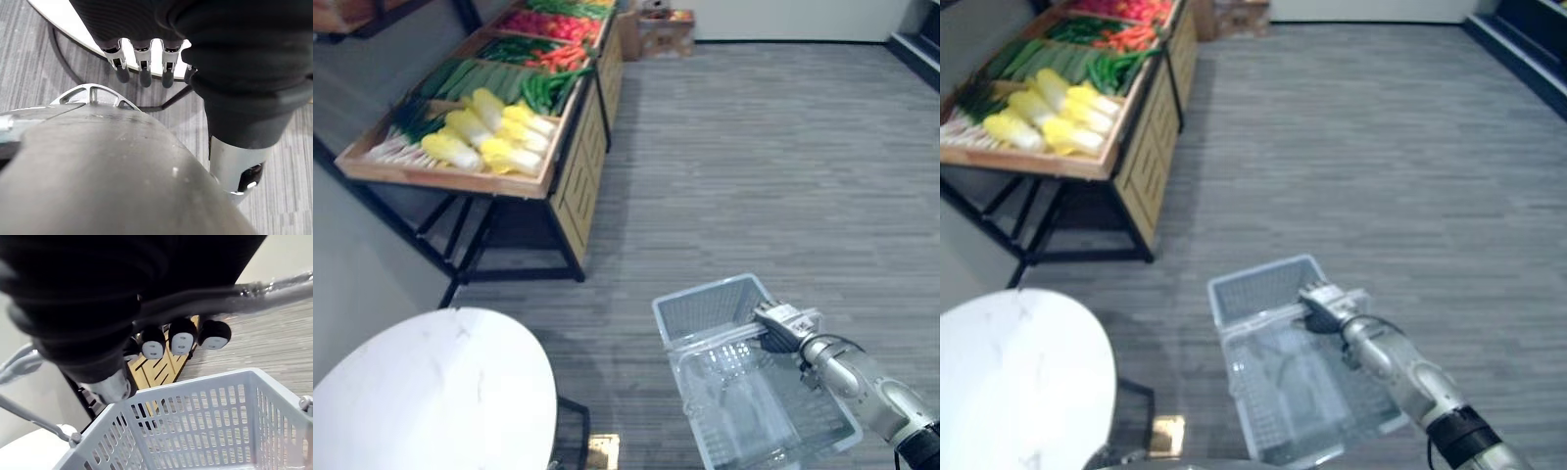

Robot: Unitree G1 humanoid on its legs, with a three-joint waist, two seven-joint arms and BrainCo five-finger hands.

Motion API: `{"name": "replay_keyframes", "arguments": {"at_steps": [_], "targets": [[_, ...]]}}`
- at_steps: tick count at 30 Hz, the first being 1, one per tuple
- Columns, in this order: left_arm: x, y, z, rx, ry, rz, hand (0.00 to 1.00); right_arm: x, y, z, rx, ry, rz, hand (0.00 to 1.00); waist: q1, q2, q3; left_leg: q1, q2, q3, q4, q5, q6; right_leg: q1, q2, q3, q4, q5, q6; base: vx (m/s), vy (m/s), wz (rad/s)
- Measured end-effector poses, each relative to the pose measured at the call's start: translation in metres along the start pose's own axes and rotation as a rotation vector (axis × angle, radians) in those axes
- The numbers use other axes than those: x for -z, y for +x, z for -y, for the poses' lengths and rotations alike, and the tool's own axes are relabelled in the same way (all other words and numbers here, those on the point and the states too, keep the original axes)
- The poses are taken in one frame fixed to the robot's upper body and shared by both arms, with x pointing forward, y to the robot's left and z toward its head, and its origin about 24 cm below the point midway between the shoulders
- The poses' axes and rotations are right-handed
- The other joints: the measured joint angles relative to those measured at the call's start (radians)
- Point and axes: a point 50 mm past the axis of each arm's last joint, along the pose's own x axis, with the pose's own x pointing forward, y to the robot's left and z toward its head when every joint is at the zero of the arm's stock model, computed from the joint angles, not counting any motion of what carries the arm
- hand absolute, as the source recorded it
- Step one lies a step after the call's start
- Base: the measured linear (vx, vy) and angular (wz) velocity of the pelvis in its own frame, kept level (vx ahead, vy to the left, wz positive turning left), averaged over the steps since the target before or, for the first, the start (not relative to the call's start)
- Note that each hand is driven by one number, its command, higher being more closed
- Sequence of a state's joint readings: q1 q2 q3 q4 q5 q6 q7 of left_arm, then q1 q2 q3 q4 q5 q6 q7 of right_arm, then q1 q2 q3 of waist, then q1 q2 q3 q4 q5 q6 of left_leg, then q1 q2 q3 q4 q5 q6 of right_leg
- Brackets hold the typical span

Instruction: Pick vegetable in the basket

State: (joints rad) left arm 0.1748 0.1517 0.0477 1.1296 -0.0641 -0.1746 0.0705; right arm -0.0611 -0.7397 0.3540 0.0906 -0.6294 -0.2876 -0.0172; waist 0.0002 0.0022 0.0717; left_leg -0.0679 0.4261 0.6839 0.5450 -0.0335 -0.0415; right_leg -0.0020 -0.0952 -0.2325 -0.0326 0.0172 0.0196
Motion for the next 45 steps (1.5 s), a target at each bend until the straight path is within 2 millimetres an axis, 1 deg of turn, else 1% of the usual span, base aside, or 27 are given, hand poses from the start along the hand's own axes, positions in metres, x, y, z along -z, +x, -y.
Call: {"name": "replay_keyframes", "arguments": {"at_steps": [1, 2, 4, 5, 6, 8, 9, 11, 13, 15, 19, 22, 25, 27, 29, 30, 31, 32, 33, 34, 35, 37, 39, 40, 41, 42, 45], "targets": [[-0.001, 0.000, 0.003, 0.004, -0.006, 0.013, 0.00, 0.003, 0.000, 0.003, 0.018, -0.002, -0.017, 1.00, 0.005, 0.005, 0.003, -0.042, -0.085, -0.201, -0.006, -0.084, -0.027, 0.000, -0.018, 0.043, 0.000, -0.001, -0.001, -0.05, 0.023, -0.82], [-0.002, -0.001, 0.007, 0.008, -0.014, 0.023, 0.00, 0.005, 0.000, 0.004, 0.031, -0.003, -0.022, 1.00, 0.010, 0.014, 0.005, -0.050, -0.134, -0.289, -0.042, -0.102, -0.049, 0.000, -0.022, 0.068, 0.001, -0.001, -0.001, -0.04, 0.038, -0.87], [0.003, -0.004, 0.011, 0.010, -0.025, 0.021, 0.00, 0.006, 0.000, 0.004, 0.043, 0.004, -0.028, 1.00, 0.009, 0.032, 0.009, -0.048, -0.190, -0.376, -0.156, -0.097, -0.052, -0.005, -0.012, 0.104, 0.001, -0.001, 0.003, -0.04, 0.089, -0.79], [0.003, -0.004, 0.011, 0.012, -0.024, 0.024, 0.00, 0.005, 0.000, 0.005, 0.049, 0.019, -0.029, 1.00, 0.008, 0.045, 0.012, -0.049, -0.205, -0.391, -0.229, -0.067, -0.049, -0.018, 0.006, 0.123, -0.004, -0.005, 0.005, -0.07, 0.132, -0.62], [0.002, -0.003, 0.009, 0.009, -0.022, 0.025, 0.00, 0.005, 0.000, 0.003, 0.048, 0.031, -0.030, 1.00, 0.004, 0.043, 0.010, -0.038, -0.210, -0.396, -0.249, -0.072, -0.053, -0.021, 0.003, 0.126, -0.015, -0.004, 0.010, -0.07, 0.134, -0.36], [-0.003, -0.002, 0.007, 0.005, -0.016, 0.038, 0.00, 0.007, -0.002, 0.004, 0.050, 0.027, -0.036, 1.00, -0.004, 0.033, 0.017, -0.026, -0.242, -0.425, -0.347, -0.085, -0.064, -0.036, -0.014, 0.102, -0.051, 0.020, 0.052, -0.05, 0.135, -0.01], [-0.004, -0.001, 0.007, 0.006, -0.016, 0.041, 0.00, 0.009, -0.003, 0.005, 0.052, 0.027, -0.043, 1.00, -0.003, 0.034, 0.020, -0.028, -0.244, -0.429, -0.364, -0.093, -0.056, -0.040, -0.015, 0.100, -0.061, 0.031, 0.061, -0.06, 0.117, 0.10], [-0.005, -0.001, 0.008, 0.007, -0.015, 0.042, 0.00, 0.018, -0.004, -0.001, 0.031, 0.036, -0.084, 1.00, 0.010, 0.027, 0.031, -0.030, -0.264, -0.428, -0.378, -0.101, -0.052, -0.045, -0.028, 0.103, -0.073, 0.060, 0.081, -0.07, 0.077, 0.07], [-0.004, -0.001, 0.009, 0.010, -0.017, 0.040, 0.00, 0.022, -0.006, -0.004, 0.017, 0.040, -0.104, 1.00, 0.019, 0.034, 0.034, -0.024, -0.274, -0.427, -0.375, -0.108, -0.046, -0.045, -0.038, 0.107, -0.073, 0.065, 0.088, -0.05, 0.062, -0.05], [-0.004, -0.001, 0.009, 0.009, -0.016, 0.038, 0.00, 0.023, -0.006, -0.005, 0.014, 0.041, -0.107, 1.00, 0.024, 0.041, 0.038, -0.024, -0.277, -0.424, -0.366, -0.117, -0.048, -0.047, -0.039, 0.117, -0.073, 0.067, 0.091, -0.03, 0.031, -0.15], [-0.003, -0.001, 0.009, 0.011, -0.014, 0.033, 0.00, 0.028, -0.008, -0.008, 0.002, 0.045, -0.131, 1.00, 0.021, 0.033, 0.043, -0.022, -0.277, -0.425, -0.361, -0.130, -0.052, -0.051, -0.035, 0.128, -0.078, 0.056, 0.089, 0.00, -0.003, -0.09], [-0.003, -0.001, 0.009, 0.013, -0.012, 0.034, 0.00, 0.034, -0.011, -0.006, 0.017, 0.055, -0.163, 1.00, 0.026, 0.031, 0.045, -0.021, -0.283, -0.436, -0.331, -0.180, -0.056, -0.059, -0.041, 0.142, -0.047, 0.033, 0.097, 0.04, 0.035, -0.18], [-0.004, -0.001, 0.010, 0.016, -0.004, 0.036, 0.00, 0.044, -0.024, -0.014, 0.029, 0.096, -0.245, 1.00, 0.026, 0.027, 0.048, -0.018, -0.302, -0.480, -0.273, -0.244, -0.029, -0.140, -0.052, 0.157, 0.196, -0.064, 0.098, 0.10, 0.102, -0.13], [-0.004, -0.001, 0.008, 0.014, 0.004, 0.037, 0.00, 0.045, -0.025, -0.018, 0.040, 0.126, -0.277, 1.00, 0.021, 0.033, 0.053, -0.008, -0.302, -0.477, -0.243, -0.263, -0.003, -0.262, -0.069, 0.148, 0.458, -0.075, 0.080, 0.15, 0.142, -0.14], [-0.007, 0.000, -0.002, -0.005, 0.023, 0.051, 0.00, 0.041, -0.021, -0.021, 0.067, 0.166, -0.284, 1.00, -0.002, -0.003, 0.111, 0.066, -0.327, -0.487, -0.250, -0.290, 0.038, -0.334, -0.122, 0.147, 0.708, -0.052, 0.047, 0.12, 0.075, 0.09], [-0.008, 0.000, -0.004, -0.007, 0.030, 0.053, 0.00, 0.040, -0.021, -0.023, 0.064, 0.171, -0.285, 1.00, -0.005, 0.000, 0.120, 0.084, -0.328, -0.491, -0.251, -0.300, 0.049, -0.344, -0.128, 0.145, 0.749, -0.055, 0.041, 0.14, 0.042, 0.14], [-0.007, 0.000, -0.004, -0.008, 0.038, 0.049, 0.00, 0.037, -0.019, -0.025, 0.073, 0.183, -0.280, 1.00, -0.013, -0.004, 0.119, 0.110, -0.326, -0.493, -0.262, -0.305, 0.052, -0.343, -0.131, 0.114, 0.730, -0.095, 0.034, 0.19, 0.049, 0.11], [-0.007, 0.000, -0.006, -0.010, 0.058, 0.049, 0.00, 0.036, -0.018, -0.024, 0.083, 0.185, -0.271, 1.00, -0.014, -0.002, 0.120, 0.120, -0.317, -0.495, -0.280, -0.303, 0.052, -0.345, -0.119, 0.080, 0.633, -0.109, 0.023, 0.21, 0.039, 0.14], [-0.010, 0.001, -0.008, -0.013, 0.068, 0.057, 0.00, 0.036, -0.018, -0.023, 0.088, 0.184, -0.272, 1.00, -0.017, 0.002, 0.121, 0.122, -0.309, -0.498, -0.289, -0.302, 0.051, -0.346, -0.104, 0.065, 0.566, -0.108, 0.025, 0.25, -0.006, 0.28], [-0.012, 0.001, -0.008, -0.014, 0.069, 0.066, 0.00, 0.037, -0.018, -0.022, 0.101, 0.185, -0.280, 1.00, -0.020, 0.007, 0.122, 0.129, -0.299, -0.508, -0.309, -0.297, 0.047, -0.348, -0.076, 0.056, 0.423, -0.088, 0.047, 0.31, -0.057, 0.31], [-0.013, 0.002, -0.009, -0.016, 0.069, 0.071, 0.00, 0.039, -0.019, -0.019, 0.117, 0.186, -0.289, 1.00, -0.021, 0.007, 0.122, 0.145, -0.297, -0.516, -0.340, -0.292, 0.037, -0.354, -0.064, 0.063, 0.289, -0.061, 0.080, 0.35, -0.083, 0.29], [-0.016, 0.002, -0.008, -0.019, 0.067, 0.079, 0.00, 0.043, -0.021, -0.016, 0.136, 0.182, -0.308, 1.00, -0.027, 0.003, 0.122, 0.178, -0.297, -0.543, -0.389, -0.286, 0.028, -0.361, -0.066, 0.098, 0.132, 0.007, 0.089, 0.41, -0.180, 0.46], [-0.021, 0.003, -0.011, -0.030, 0.066, 0.093, 0.00, 0.045, -0.024, -0.018, 0.139, 0.188, -0.332, 1.00, -0.028, -0.010, 0.118, 0.217, -0.296, -0.574, -0.407, -0.295, 0.004, -0.357, -0.080, 0.107, 0.088, 0.047, 0.081, 0.46, -0.292, 0.61], [-0.025, 0.004, -0.009, -0.037, 0.056, 0.104, 0.00, 0.047, -0.027, -0.019, 0.137, 0.178, -0.350, 1.00, -0.029, 0.007, 0.116, 0.230, -0.271, -0.609, -0.393, -0.307, -0.018, -0.365, -0.076, 0.099, 0.146, 0.165, 0.058, 0.42, -0.293, 0.45], [-0.027, 0.004, 0.000, -0.024, 0.040, 0.114, 0.00, 0.050, -0.027, -0.017, 0.137, 0.160, -0.365, 1.00, -0.023, 0.051, 0.112, 0.212, -0.234, -0.633, -0.362, -0.301, -0.026, -0.383, -0.047, 0.071, 0.203, 0.117, 0.051, 0.53, -0.363, 0.39], [-0.029, 0.004, 0.005, -0.015, 0.031, 0.124, 0.00, 0.050, -0.026, -0.016, 0.141, 0.157, -0.364, 1.00, -0.023, 0.064, 0.111, 0.181, -0.213, -0.655, -0.310, -0.275, -0.056, -0.395, -0.037, 0.053, 0.250, 0.084, 0.032, 0.34, -0.253, 0.25], [-0.028, 0.003, 0.015, 0.005, 0.012, 0.118, 0.00, 0.051, -0.030, -0.018, 0.145, 0.167, -0.382, 1.00, -0.027, 0.066, 0.111, 0.079, -0.188, -0.717, -0.064, -0.107, -0.043, -0.335, -0.026, 0.007, 0.318, -0.023, 0.005, 0.41, -0.344, 0.35]]}}
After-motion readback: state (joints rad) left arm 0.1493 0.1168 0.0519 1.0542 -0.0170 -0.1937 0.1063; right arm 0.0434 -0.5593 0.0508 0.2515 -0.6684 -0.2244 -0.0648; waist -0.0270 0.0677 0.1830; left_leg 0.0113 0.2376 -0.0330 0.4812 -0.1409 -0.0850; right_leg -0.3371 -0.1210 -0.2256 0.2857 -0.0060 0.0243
